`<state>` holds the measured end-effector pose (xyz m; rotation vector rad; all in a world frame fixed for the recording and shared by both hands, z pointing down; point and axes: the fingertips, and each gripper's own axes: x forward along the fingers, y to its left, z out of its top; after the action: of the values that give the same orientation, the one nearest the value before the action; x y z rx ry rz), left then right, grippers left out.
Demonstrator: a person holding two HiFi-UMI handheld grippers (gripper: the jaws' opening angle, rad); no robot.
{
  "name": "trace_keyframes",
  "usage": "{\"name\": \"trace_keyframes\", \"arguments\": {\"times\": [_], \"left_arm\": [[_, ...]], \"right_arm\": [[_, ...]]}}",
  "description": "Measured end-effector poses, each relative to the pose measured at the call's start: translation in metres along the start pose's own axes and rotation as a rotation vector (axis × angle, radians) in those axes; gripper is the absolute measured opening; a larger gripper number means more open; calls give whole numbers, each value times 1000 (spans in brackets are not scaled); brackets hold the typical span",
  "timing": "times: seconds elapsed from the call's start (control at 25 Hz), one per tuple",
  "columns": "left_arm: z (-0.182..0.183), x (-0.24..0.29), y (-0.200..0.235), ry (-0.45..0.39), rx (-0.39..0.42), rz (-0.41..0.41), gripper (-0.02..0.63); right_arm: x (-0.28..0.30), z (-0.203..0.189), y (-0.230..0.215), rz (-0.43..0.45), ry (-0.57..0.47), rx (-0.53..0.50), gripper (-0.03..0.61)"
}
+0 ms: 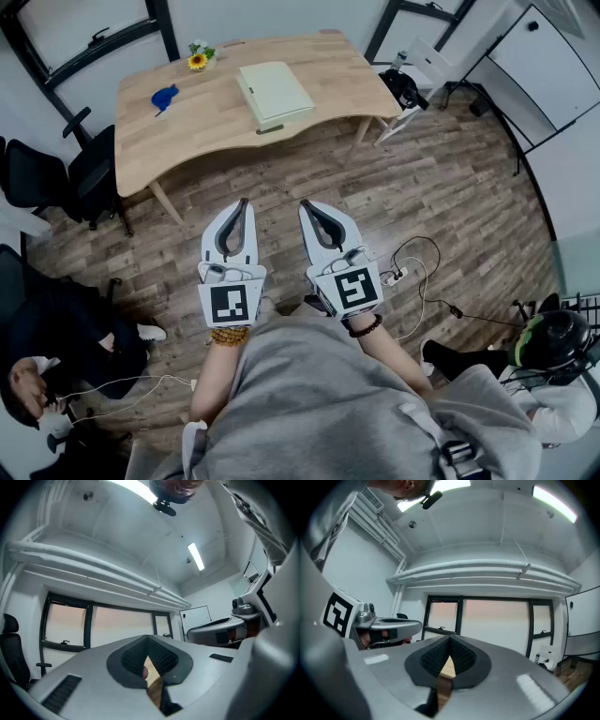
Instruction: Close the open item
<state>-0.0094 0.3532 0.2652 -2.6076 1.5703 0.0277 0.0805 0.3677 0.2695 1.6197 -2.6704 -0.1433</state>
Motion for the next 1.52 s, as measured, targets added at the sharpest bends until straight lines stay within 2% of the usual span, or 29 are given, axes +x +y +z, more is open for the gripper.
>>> {"name": "trace_keyframes", "arguments": {"times": [0.16, 0.4, 0.68, 0.92, 1.16, 1.52], "left_arm": [[2, 3, 0, -3, 16, -5, 8], [4, 18, 4, -17, 14, -24, 8], [2, 49, 7, -29, 9, -16, 8], [-12, 90, 20, 3, 13, 28, 8], [-22, 142, 34, 20, 65, 68, 8], [-44, 194, 24, 79, 85, 108, 8]], "right_arm": [[8, 2, -3, 38, -26, 63, 11], [20, 10, -21, 69, -26, -28, 11], [38, 15, -72, 97, -56, 9, 11], [73, 2, -113, 154, -56, -11, 11], [108, -17, -163, 184, -57, -1, 11], [131, -50, -228, 220, -18, -34, 11]]}}
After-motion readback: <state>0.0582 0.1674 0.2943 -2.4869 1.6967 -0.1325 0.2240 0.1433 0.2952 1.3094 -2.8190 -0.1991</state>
